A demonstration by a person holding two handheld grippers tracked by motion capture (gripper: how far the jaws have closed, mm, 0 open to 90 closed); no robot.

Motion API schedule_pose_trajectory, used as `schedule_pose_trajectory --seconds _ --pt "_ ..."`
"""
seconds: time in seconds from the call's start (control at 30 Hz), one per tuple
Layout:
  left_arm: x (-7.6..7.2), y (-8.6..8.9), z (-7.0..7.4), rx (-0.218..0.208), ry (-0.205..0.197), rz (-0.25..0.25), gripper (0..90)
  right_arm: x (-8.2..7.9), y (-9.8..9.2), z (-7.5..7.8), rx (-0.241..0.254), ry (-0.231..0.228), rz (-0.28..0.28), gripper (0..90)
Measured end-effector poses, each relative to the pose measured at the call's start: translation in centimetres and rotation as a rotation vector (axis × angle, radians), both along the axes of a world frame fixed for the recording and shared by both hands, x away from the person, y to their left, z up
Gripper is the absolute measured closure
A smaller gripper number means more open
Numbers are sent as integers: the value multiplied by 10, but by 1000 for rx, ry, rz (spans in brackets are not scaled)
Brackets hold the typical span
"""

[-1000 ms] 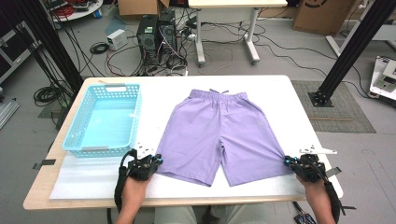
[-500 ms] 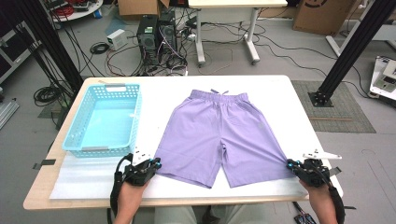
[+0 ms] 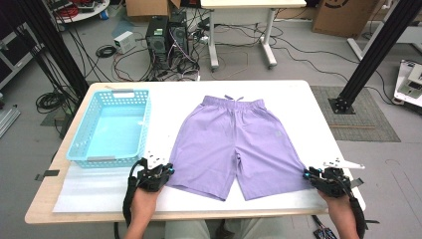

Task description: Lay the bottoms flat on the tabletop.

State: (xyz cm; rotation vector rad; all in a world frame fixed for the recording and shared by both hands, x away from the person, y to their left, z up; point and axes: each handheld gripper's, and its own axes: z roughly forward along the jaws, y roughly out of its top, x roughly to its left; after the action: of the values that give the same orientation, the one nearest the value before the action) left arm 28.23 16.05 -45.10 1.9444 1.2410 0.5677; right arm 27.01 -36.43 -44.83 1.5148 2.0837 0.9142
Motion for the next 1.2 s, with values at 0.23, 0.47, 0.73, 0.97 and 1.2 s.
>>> schedule_pose_trajectory --seconds 0.23,0.47,0.73,0.97,1.2 --pt "-11 7 1 -43 23 -17 888 -4 3 4 -50 16 21 900" --pt "-20 11 1 -61 11 -35 878 -12 -1 5 -43 29 34 899" --pt "-11 6 16 -163 -169 -91 459 1 4 17 45 -76 23 443" --pt "10 4 23 -225 -253 -114 292 37 22 22 85 -152 57 305" --pt "21 5 24 -229 -286 -125 286 67 35 23 90 -144 68 208"
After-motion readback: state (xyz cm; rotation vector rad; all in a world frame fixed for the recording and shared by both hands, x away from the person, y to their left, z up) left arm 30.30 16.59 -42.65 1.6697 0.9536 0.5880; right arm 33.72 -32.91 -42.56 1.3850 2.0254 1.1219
